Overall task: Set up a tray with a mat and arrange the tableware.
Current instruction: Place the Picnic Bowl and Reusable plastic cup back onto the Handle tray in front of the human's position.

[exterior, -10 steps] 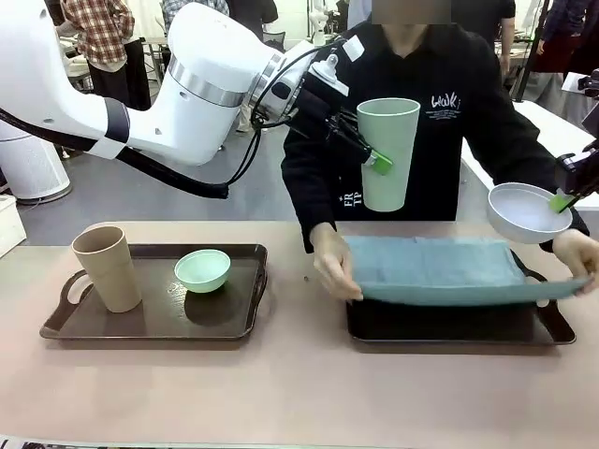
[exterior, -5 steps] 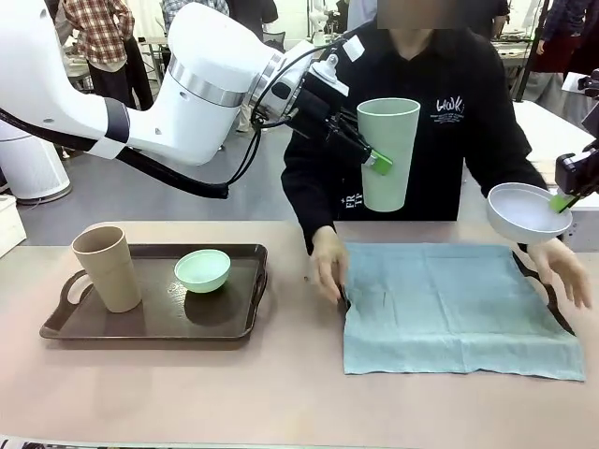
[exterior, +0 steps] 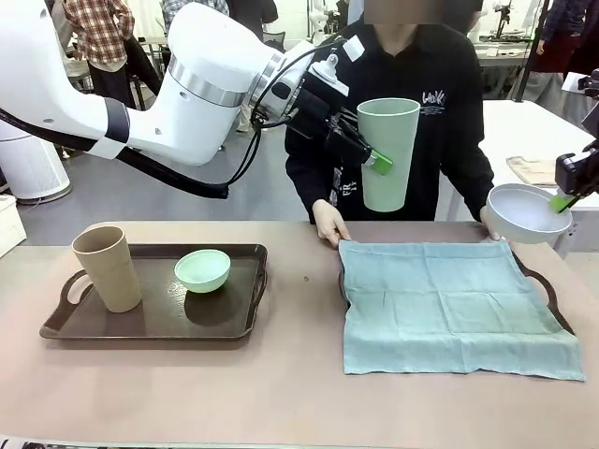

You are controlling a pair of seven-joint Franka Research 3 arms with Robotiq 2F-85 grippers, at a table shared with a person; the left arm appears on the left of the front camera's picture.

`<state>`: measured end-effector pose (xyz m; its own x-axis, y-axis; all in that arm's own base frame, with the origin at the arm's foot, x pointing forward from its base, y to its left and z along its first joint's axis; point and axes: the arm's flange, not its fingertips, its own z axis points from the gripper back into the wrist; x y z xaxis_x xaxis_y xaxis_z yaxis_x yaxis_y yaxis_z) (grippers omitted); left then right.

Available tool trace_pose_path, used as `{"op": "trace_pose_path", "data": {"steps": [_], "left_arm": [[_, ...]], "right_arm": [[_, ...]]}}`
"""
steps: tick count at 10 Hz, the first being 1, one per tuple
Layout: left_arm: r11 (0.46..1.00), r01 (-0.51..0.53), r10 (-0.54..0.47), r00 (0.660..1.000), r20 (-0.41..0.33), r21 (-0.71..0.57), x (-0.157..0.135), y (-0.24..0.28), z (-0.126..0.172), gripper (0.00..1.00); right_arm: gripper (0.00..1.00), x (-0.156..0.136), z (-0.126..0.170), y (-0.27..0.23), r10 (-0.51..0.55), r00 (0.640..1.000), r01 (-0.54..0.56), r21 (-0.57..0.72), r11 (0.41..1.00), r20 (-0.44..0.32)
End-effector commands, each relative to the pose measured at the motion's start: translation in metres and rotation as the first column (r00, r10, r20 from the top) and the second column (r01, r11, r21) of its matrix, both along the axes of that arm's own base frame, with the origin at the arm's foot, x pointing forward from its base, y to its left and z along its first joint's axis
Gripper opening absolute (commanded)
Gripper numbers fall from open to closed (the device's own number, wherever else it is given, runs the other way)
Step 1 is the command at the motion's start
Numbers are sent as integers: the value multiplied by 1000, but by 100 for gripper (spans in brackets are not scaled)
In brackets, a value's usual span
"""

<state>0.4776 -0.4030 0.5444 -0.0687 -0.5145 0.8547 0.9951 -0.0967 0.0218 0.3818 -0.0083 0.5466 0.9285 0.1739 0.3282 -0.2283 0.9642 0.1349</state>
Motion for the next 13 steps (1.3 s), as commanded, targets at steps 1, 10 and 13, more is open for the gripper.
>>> {"op": "trace_pose_path", "data": {"steps": [1,10,13], "left_arm": [[1000,4,-4,1000,6,-6,-1,2,2,0],[1000,4,-4,1000,6,-6,-1,2,2,0],[1000,0,0,1000,0,0,0,0,0,86]], "right_arm": [[0,3,0,1,2,1000,-2,-4,1000,11],[0,3,0,1,2,1000,-2,-4,1000,11],[3,11,-11,0,-11,1000,11,3,1000,-25]]}}
